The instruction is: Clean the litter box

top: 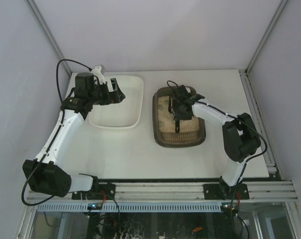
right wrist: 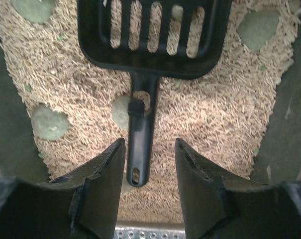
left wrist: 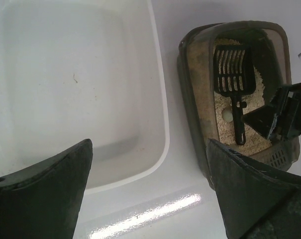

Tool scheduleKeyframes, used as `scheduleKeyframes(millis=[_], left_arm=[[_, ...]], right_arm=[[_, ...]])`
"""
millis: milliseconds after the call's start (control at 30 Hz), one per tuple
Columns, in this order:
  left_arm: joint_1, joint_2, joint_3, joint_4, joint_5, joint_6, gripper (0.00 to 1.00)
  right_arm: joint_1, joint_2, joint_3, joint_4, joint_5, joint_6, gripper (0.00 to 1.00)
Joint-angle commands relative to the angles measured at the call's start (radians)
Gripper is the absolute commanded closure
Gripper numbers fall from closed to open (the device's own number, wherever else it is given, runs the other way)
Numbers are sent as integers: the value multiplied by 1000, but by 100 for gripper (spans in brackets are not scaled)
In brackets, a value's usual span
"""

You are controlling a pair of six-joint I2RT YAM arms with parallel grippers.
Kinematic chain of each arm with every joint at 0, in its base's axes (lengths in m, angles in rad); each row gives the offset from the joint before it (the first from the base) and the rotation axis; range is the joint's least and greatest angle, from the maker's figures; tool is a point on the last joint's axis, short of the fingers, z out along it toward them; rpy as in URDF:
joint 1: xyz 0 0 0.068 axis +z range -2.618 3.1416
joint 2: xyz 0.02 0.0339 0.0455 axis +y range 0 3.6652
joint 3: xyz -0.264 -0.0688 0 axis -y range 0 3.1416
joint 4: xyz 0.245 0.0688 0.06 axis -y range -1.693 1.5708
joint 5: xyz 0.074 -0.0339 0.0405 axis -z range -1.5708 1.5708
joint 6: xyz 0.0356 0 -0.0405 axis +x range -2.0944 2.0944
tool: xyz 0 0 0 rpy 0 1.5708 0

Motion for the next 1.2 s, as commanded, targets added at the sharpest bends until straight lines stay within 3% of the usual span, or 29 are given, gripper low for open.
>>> scheduleKeyframes(millis=[0, 500, 567, 667, 700, 933, 1067, 1167], left_arm=[[-8, 10, 60, 48, 23, -24, 0], [-8, -4, 3, 72, 3, -3, 0], [-7, -1, 3, 74, -8, 0, 0], [-8, 2, 8, 74, 2, 2, 0], [-8, 5, 10, 74, 10, 1, 0], [-8, 33, 31, 64, 46, -5, 0], [-7, 34, 48, 58, 77, 14, 0], [-8, 83, 168, -49, 172, 138, 0]], right_arm=[[5, 52, 78, 73, 17, 4, 56], [2, 179, 162, 81, 45, 3, 61], [-3, 186, 168, 76, 30, 9, 67], [-3, 183, 170, 61, 57, 12, 97], [-1, 174, 171, 50, 79, 10, 100], [11, 57, 172, -16, 157, -40, 100], [13, -39, 172, -47, 100, -53, 100], [15, -79, 178, -61, 22, -56, 100]])
